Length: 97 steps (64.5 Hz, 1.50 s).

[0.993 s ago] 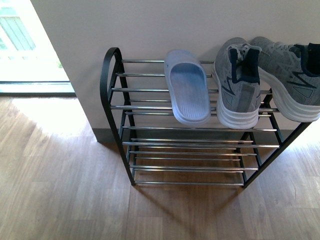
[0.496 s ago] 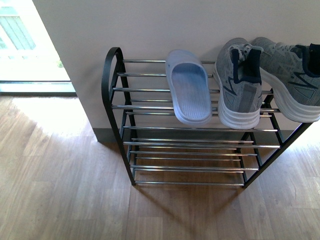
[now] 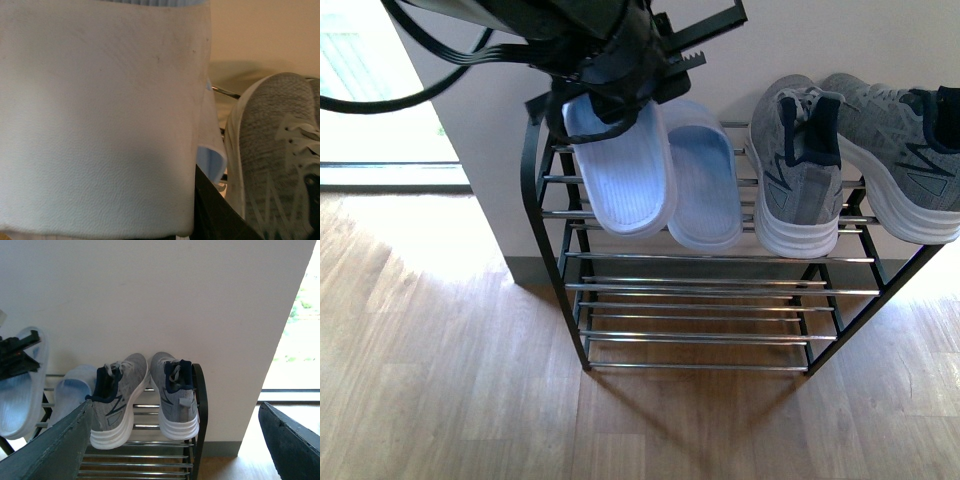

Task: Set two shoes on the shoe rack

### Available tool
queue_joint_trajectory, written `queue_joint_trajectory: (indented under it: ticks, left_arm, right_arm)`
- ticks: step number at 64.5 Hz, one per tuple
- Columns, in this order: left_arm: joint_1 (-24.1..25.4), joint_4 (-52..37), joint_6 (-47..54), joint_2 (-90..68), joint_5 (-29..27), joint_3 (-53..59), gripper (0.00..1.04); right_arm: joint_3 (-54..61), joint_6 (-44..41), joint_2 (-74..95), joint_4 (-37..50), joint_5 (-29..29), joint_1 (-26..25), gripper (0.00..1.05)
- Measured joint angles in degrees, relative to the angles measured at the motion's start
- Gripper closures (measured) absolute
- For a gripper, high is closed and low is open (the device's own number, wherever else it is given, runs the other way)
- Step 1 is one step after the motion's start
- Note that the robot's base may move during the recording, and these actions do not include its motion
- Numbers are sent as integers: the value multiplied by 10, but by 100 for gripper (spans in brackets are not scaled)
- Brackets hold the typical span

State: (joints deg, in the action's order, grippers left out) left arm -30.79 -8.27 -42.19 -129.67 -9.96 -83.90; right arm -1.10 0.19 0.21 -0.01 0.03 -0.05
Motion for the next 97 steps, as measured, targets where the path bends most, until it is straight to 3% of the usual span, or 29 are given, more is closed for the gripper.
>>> queue_joint_trajectory:
  ticks: [18, 48, 74, 85, 97]
  left_arm:
    - [36, 56, -17, -73, -2, -87, 103]
    - [48, 130, 26, -159, 12, -196, 102]
    - [26, 92, 111, -96, -25, -140, 37]
    - [4, 43, 146, -7, -74, -68, 9]
    - [-5, -33, 179, 128, -160, 75, 9]
  right_arm:
    - [0, 0, 0, 0, 0, 0, 9]
    - [0, 0, 0, 0, 0, 0, 9]
    - [0, 0, 0, 0, 0, 0, 9]
    - [0, 0, 0, 0, 0, 0, 9]
    - [0, 0, 0, 0, 0, 0, 9]
